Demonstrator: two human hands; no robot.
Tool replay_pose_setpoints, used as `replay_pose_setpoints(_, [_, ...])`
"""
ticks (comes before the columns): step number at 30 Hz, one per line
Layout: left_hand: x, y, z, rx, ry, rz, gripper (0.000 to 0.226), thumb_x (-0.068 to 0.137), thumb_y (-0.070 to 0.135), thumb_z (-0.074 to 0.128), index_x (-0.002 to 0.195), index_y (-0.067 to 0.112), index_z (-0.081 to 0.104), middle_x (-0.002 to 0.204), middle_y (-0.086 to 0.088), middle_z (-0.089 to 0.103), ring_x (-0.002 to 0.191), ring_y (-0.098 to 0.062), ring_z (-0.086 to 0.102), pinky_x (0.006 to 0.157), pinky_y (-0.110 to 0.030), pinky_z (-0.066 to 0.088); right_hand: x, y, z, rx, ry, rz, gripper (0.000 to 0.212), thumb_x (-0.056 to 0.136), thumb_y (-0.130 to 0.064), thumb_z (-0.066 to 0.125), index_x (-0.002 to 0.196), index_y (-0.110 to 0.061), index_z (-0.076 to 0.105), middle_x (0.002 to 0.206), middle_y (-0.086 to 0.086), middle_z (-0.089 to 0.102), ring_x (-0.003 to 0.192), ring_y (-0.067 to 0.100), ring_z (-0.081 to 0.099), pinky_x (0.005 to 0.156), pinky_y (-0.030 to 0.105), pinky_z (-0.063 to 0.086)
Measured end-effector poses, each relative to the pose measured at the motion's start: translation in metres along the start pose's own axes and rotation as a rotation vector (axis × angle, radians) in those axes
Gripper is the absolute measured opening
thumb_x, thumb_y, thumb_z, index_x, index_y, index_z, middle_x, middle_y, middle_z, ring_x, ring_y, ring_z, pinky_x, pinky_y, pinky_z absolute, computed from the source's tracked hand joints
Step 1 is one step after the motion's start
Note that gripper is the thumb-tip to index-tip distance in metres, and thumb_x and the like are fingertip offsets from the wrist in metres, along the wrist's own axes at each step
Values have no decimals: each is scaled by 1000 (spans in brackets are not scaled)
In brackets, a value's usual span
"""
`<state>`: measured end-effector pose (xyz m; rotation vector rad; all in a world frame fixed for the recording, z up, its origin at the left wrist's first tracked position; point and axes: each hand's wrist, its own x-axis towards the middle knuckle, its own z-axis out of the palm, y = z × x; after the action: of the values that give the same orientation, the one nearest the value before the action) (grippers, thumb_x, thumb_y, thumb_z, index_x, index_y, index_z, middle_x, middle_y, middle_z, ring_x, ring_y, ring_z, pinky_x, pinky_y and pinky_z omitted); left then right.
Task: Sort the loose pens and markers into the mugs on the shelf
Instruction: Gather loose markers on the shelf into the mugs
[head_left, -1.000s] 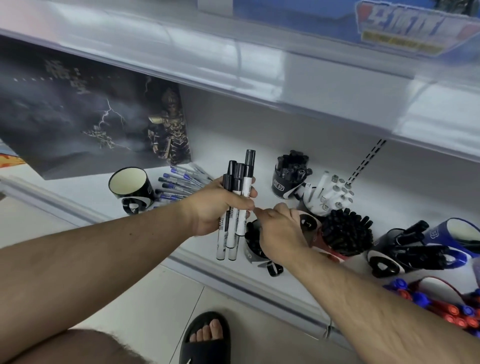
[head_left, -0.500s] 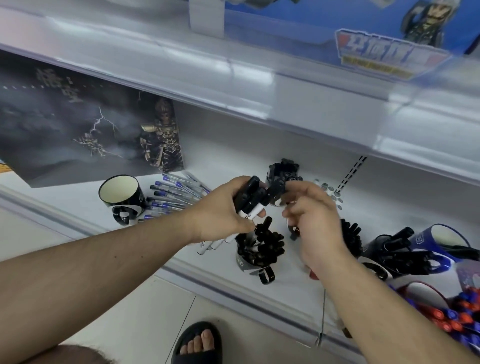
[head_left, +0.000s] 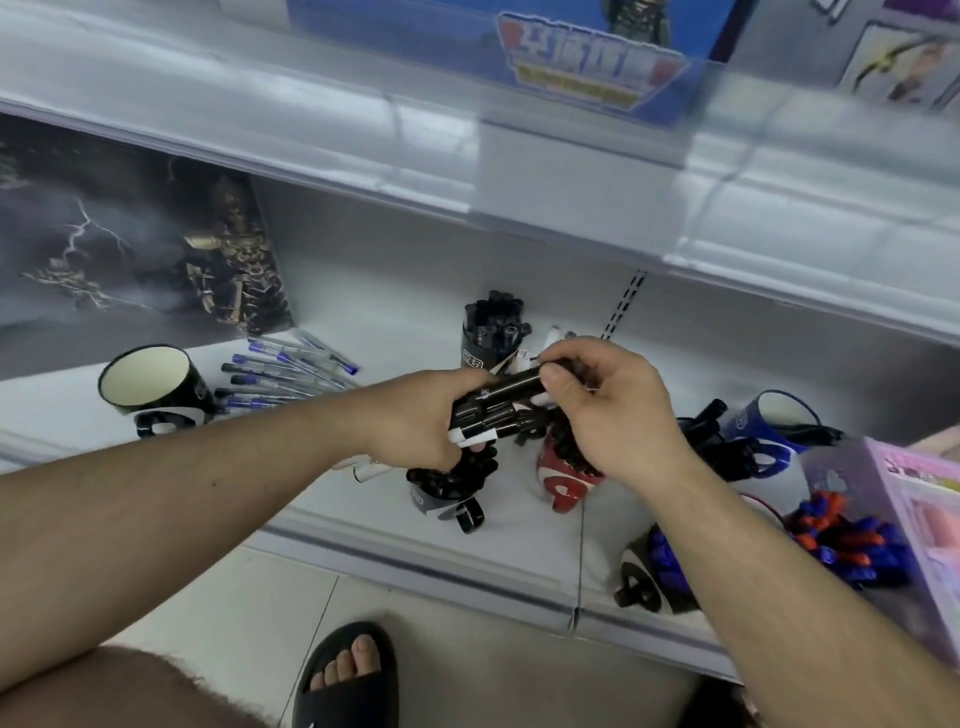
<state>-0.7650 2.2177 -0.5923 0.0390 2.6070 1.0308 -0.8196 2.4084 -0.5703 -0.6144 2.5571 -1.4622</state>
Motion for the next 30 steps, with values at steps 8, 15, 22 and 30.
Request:
replay_pose_setpoints(8, [24,27,17,-232,-130,-36,32,77,-7,65,94,20,65,90,1,71,74,-18,66,67,-33,54,-32,52,-80,435,486,358,26,100,-8,51,79,-16,64,61,0,56,54,10,50,49,19,44])
replay_pose_setpoints(15, [62,84,48,-608,-141,-96,30,78,-17,60,93,9,64,74,7,69,63,-5,62,60,-21,45,-65,86,-124,679,650,549,22,99,-4,50,81,-9,61,59,4,57,55,13,49,57,26,40])
replay_pose_setpoints(22, [82,100,64,-749,-29,-167,34,77,-14,60,103,8,65,75,9,70,83,-17,59,71,-30,42,-57,131,-189,326,925,568,12,90,-14,57,86,-10,69,73,7,69,63,17,62,59,26,47])
replay_pose_setpoints(30, [91,124,71,-894,6,-139,46,78,-16,59,116,10,61,89,5,71,67,-7,65,53,-22,50,-2,202,-219,-196,812,681,22,88,-23,55,72,-13,66,71,8,66,70,29,62,65,33,50])
